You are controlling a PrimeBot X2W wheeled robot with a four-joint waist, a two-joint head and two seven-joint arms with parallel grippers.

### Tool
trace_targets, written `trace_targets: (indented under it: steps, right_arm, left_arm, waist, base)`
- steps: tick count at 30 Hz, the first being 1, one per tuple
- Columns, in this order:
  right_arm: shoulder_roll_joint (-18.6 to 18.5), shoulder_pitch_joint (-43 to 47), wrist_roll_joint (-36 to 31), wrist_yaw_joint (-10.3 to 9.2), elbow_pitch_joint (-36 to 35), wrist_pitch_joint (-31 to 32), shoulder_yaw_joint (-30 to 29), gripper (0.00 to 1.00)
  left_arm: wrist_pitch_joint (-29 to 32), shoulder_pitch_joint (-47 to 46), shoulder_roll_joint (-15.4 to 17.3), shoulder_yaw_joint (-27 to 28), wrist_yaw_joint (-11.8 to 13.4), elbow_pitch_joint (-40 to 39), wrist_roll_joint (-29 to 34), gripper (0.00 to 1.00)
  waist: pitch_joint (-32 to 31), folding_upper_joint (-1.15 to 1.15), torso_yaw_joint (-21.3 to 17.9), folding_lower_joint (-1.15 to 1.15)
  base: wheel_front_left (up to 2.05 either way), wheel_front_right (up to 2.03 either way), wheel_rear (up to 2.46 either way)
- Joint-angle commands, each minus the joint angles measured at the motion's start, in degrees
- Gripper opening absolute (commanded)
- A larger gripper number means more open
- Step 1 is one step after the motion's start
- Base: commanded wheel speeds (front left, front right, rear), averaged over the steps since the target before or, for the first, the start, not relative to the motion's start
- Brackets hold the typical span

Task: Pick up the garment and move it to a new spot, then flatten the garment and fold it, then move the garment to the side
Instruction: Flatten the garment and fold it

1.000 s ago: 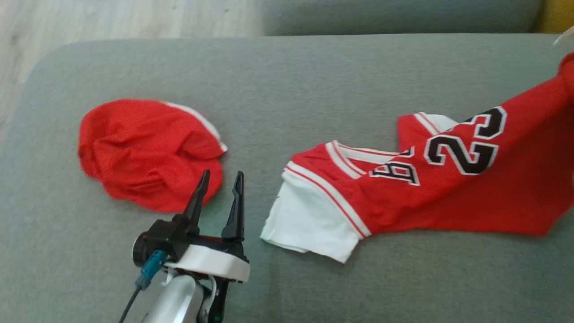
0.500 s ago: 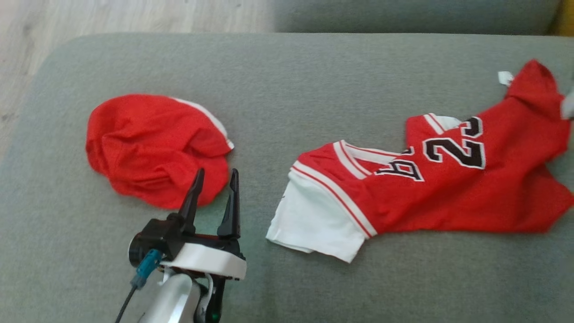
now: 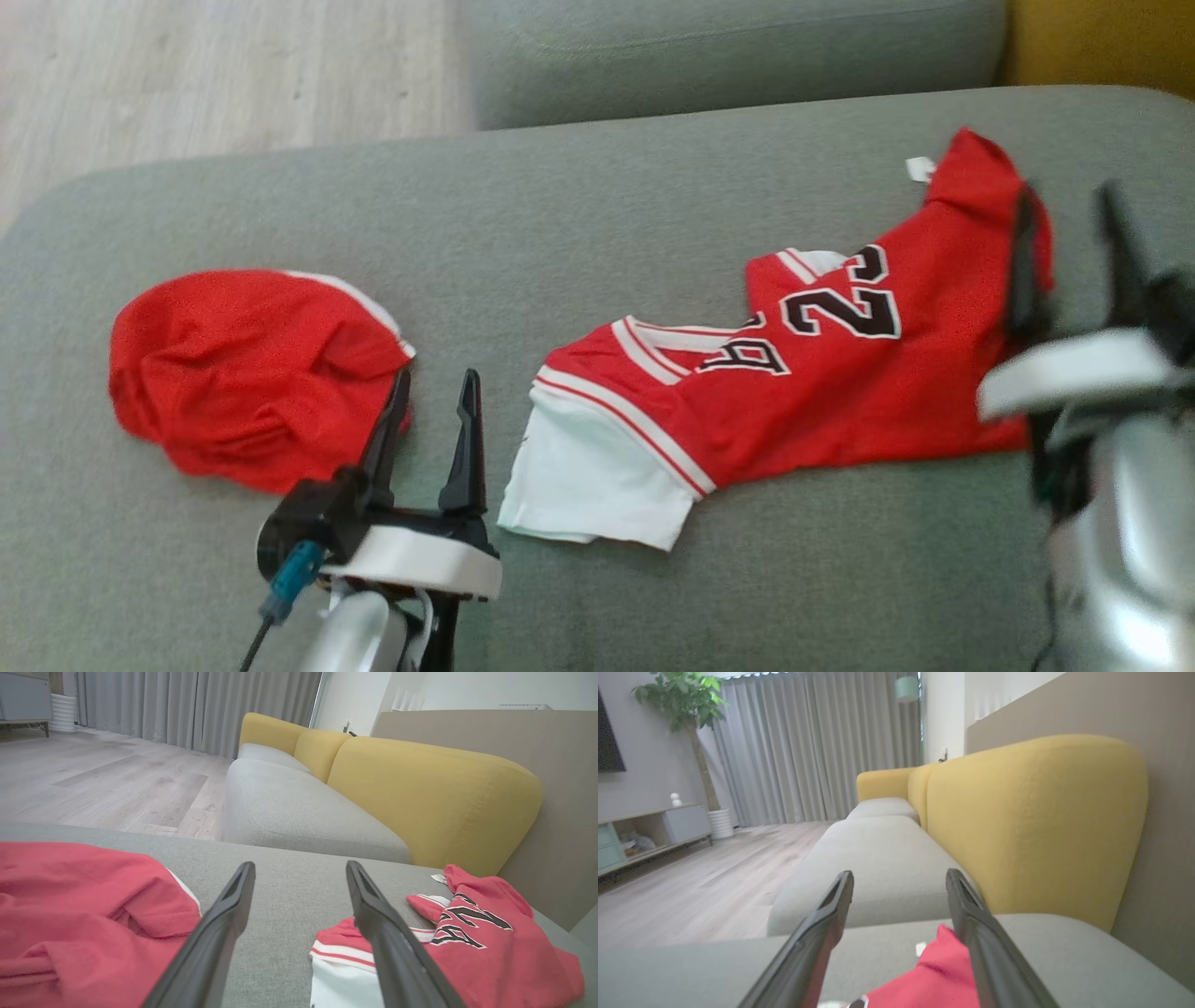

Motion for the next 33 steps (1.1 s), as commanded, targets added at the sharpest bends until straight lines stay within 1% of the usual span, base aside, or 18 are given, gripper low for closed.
trace_targets:
  steps: [1, 4, 9, 13, 18, 21, 22, 27, 30, 33]
  right_arm:
    - [1.28, 3.65, 0.50, -0.04, -4.67, 0.85, 3.42, 1.00]
    - [2.46, 10.10, 3.31, -0.04, -7.65, 1.19, 3.98, 1.00]
    - [2.85, 18.14, 2.07, -0.04, -7.99, -1.66, 4.77, 1.00]
    - [2.87, 19.70, 2.43, -0.04, -7.52, -2.88, 5.53, 1.00]
    - [2.88, 18.75, 3.34, -0.04, -8.34, -3.41, 4.96, 1.00]
    - [2.89, 17.97, 3.23, -0.04, -8.62, -3.48, 4.99, 1.00]
    - [2.89, 17.66, 3.09, -0.04, -8.75, -3.50, 4.96, 1.00]
    - [2.89, 17.65, 3.35, -0.04, -9.22, -3.52, 5.43, 1.00]
    - [2.89, 17.66, 3.52, -0.04, -9.32, -3.52, 5.62, 1.00]
    - [2.89, 17.65, 3.67, -0.04, -9.32, -3.52, 5.57, 1.00]
  left_arm:
    - [-0.54, -0.82, 0.03, 2.12, 0.19, -1.98, 0.36, 1.00]
    - [-0.54, -0.48, 0.03, 1.97, 0.16, -1.91, 0.33, 1.00]
    - [-0.54, -0.22, 0.03, 1.39, -0.04, -1.45, 0.07, 1.00]
    - [-0.54, -0.17, 0.03, 1.38, -0.18, -0.71, 0.36, 1.00]
    - [-0.54, -1.05, 0.03, 1.08, -0.73, 0.47, 1.21, 1.00]
    - [-0.54, -1.83, 0.03, -0.76, -1.50, 2.52, 1.48, 1.00]
    - [-0.45, -2.65, 0.03, -2.61, -1.72, 5.16, 2.20, 1.00]
    - [4.96, -4.67, 0.03, -4.98, 0.75, 12.98, 3.37, 1.00]
    - [7.33, -5.47, 0.03, -5.74, 1.68, 15.61, 2.81, 1.00]
    - [9.39, -5.88, 0.03, -6.51, 2.02, 17.46, 2.43, 1.00]
  waist:
    - [-1.10, 0.00, -1.33, 0.01]
    - [-1.52, 0.00, -1.65, 0.01]
    - [-1.53, 0.00, -1.28, 0.01]
    - [-1.21, 0.00, -1.29, 0.01]
    - [-0.27, 0.00, -1.60, 0.01]
    - [0.25, 0.00, -1.96, 0.01]
    - [0.60, 0.00, -2.22, 0.01]
    - [1.24, 0.00, -3.08, 0.01]
    - [1.48, 0.00, -3.50, 0.01]
    - [1.53, 0.00, -3.86, 0.01]
  base:
    - [0.00, 0.00, 0.00]
    - [0.00, 0.00, 0.00]
    - [0.00, 0.00, 0.00]
    - [0.00, 0.00, 0.00]
    - [0.00, 0.00, 0.00]
    - [0.00, 0.00, 0.00]
    - [0.00, 0.00, 0.00]
    - [0.00, 0.00, 0.00]
    - [0.00, 0.00, 0.00]
    - [0.00, 0.00, 0.00]
